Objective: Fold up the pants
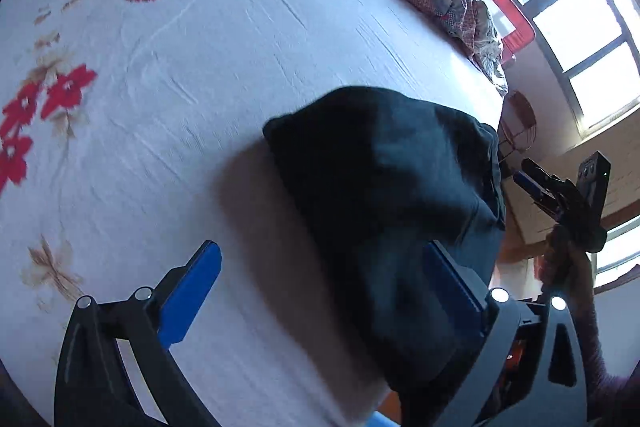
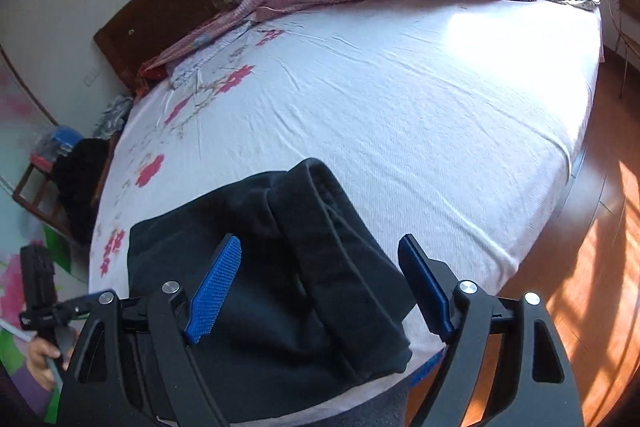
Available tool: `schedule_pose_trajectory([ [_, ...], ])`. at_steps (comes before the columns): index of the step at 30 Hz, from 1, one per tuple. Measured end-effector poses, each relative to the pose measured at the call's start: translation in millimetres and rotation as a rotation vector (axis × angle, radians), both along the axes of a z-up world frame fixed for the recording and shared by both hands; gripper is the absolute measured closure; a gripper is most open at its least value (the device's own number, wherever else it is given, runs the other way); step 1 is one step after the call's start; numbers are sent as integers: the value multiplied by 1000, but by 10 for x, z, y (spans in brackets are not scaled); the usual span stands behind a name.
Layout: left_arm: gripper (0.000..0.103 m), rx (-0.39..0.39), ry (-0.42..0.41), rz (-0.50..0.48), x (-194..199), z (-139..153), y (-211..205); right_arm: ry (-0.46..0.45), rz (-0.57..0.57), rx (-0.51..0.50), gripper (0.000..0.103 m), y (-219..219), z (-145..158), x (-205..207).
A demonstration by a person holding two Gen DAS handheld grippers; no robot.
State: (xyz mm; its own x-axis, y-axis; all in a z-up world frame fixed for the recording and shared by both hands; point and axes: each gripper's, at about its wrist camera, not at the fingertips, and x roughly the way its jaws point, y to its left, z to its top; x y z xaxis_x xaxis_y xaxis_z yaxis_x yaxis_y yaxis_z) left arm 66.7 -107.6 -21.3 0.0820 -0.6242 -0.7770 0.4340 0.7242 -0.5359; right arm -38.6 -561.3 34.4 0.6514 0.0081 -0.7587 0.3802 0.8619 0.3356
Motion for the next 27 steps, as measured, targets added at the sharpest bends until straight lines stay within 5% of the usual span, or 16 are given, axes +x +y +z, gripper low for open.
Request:
schedule_pose_trajectory([
  [6,2,-99,134,95,-164,-350,-164,-2,162,97,16,-317,-239,215],
  [11,2,-99,93,83,-227,-375,-249,34,253,165,16,-383,-407,326],
  [17,2,-354,214,111,-100,-447,-152,-75,260,191,16,-288,-275,-14],
  [19,2,-334,218,101,-101,-465,-247,-93,310,156,16,-140,-173,-120],
  [22,2,-249,187,32,-148,-439,-445,2,392,89,19,71,-224,-153],
  [24,2,-235,172,22,-158,-431,-476,84,419,58,49,168,-392,-130],
  [27,2,-249,186,30,-148,-424,-467,89,429,-37,75,259,-309,-102],
])
